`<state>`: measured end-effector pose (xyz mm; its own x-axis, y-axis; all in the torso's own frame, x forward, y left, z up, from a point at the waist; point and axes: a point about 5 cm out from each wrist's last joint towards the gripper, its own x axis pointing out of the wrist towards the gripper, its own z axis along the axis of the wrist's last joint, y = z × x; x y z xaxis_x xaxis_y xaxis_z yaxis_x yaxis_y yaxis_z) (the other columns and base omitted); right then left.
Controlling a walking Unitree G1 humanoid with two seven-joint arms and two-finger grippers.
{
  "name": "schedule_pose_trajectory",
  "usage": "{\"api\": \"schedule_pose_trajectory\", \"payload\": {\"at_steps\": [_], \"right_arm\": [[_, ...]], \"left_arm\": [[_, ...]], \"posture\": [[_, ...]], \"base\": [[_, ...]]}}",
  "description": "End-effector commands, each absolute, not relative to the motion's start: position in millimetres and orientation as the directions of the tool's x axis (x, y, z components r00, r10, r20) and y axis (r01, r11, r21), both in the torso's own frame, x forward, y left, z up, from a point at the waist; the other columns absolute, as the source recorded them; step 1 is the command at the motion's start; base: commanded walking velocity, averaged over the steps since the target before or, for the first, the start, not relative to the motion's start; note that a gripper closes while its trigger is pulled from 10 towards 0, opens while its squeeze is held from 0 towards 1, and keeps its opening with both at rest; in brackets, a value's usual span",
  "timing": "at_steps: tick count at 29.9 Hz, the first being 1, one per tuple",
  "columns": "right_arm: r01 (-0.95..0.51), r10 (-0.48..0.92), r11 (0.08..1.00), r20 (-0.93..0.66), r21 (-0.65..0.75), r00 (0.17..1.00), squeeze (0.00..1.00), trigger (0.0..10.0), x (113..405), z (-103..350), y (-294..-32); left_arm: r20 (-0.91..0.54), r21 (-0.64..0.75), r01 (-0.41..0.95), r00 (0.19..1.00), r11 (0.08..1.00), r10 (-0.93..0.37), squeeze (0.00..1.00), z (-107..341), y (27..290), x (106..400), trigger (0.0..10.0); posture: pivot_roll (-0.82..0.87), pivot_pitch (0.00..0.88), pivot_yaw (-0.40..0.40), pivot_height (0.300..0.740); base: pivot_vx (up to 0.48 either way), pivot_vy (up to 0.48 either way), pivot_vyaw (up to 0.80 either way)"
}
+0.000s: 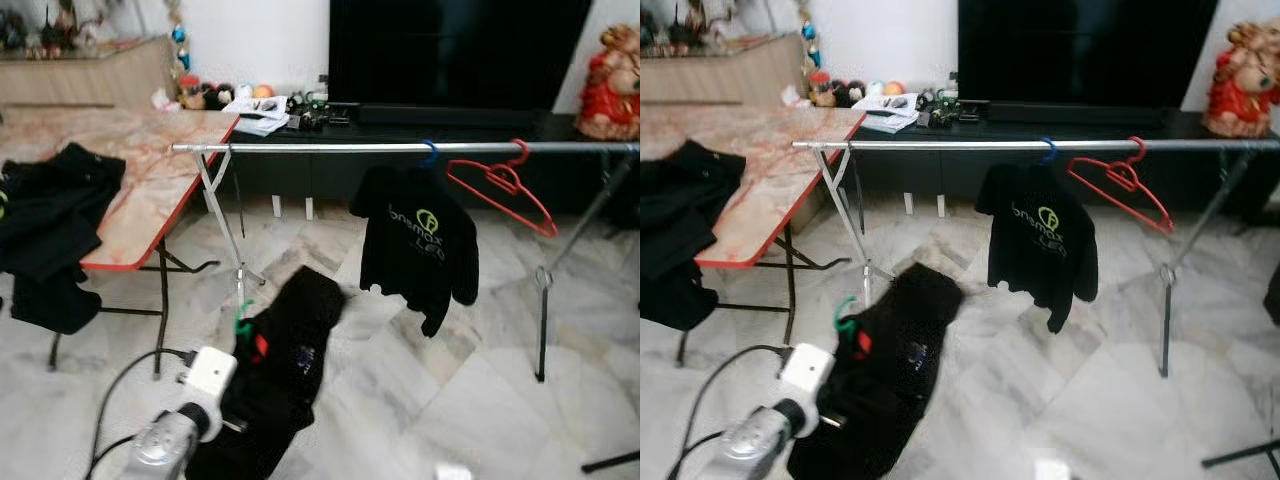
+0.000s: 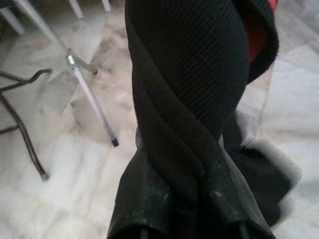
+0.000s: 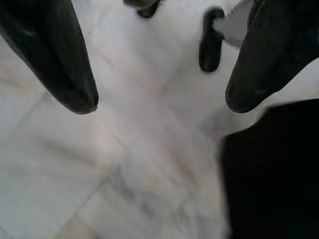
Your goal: Hang hanger
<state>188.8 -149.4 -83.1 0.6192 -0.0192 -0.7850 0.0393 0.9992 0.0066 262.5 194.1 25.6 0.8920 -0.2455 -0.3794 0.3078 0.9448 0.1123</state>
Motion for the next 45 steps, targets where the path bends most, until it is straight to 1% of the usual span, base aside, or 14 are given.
{"api": "schedule_pose_trajectory", "payload": {"at_steps": [1,3,6,13,19,25,26,40,44,45], "right_arm": [[0.104,-0.068,0.994,-0.811,-0.008,0.581,0.00,10.0,174,-90,-163],[0.131,-0.083,0.991,-0.813,-0.009,0.576,0.00,10.0,173,-90,-167],[0.107,-0.072,0.994,-0.817,-0.012,0.572,0.00,10.0,172,-91,-169],[0.121,-0.087,0.992,-0.829,-0.023,0.553,0.00,10.0,166,-93,-173],[0.101,-0.068,0.995,-0.825,-0.014,0.561,0.00,10.0,167,-92,-173],[0.102,-0.069,0.995,-0.815,-0.011,0.575,0.00,10.0,171,-90,-173],[0.126,-0.075,0.992,-0.817,-0.003,0.572,0.00,10.0,171,-90,-174],[0.120,-0.048,0.992,-0.822,0.024,0.567,0.00,10.0,171,-91,-169],[0.122,-0.047,0.992,-0.823,0.028,0.567,0.00,10.0,171,-91,-169],[0.121,-0.046,0.992,-0.823,0.028,0.567,0.00,10.0,171,-91,-169]], "left_arm": [[-0.319,0.120,0.327,0.907,0.937,-0.276,0.00,39,183,272,10.0],[-0.315,0.117,0.324,0.909,0.939,-0.275,0.00,41,182,274,10.0],[-0.314,0.120,0.318,0.911,0.941,-0.268,0.00,43,181,276,10.0],[-0.309,0.112,0.297,0.917,0.948,-0.251,0.00,47,180,283,10.0],[-0.311,0.123,0.290,0.919,0.949,-0.241,0.00,49,181,287,10.0],[-0.310,0.121,0.302,0.917,0.946,-0.253,0.00,50,178,289,10.0],[-0.311,0.123,0.307,0.915,0.944,-0.257,0.00,50,177,290,10.0],[-0.308,0.127,0.312,0.915,0.942,-0.262,0.00,54,177,295,10.0],[-0.293,0.123,0.334,0.912,0.934,-0.288,0.00,56,176,295,10.0],[-0.298,0.133,0.357,0.904,0.925,-0.306,0.00,55,175,294,10.0]], "posture": [[0.12,0.000,0.048,0.740],[0.12,0.000,0.046,0.740],[0.12,0.002,0.043,0.740],[0.11,0.010,0.041,0.740],[0.11,0.013,0.041,0.740],[0.11,0.014,0.041,0.740],[0.11,0.015,0.041,0.740],[0.10,0.017,0.040,0.740],[0.10,0.016,0.039,0.740],[0.10,0.017,0.037,0.740]], "base": [[0.435,0.000,0.00],[0.437,0.000,0.00],[0.435,0.000,0.00],[0.436,0.000,0.00],[0.439,0.000,0.00],[0.436,0.000,0.69],[0.439,0.000,0.00],[0.445,0.000,0.00],[0.405,0.000,0.00],[0.000,0.000,0.00]]}}
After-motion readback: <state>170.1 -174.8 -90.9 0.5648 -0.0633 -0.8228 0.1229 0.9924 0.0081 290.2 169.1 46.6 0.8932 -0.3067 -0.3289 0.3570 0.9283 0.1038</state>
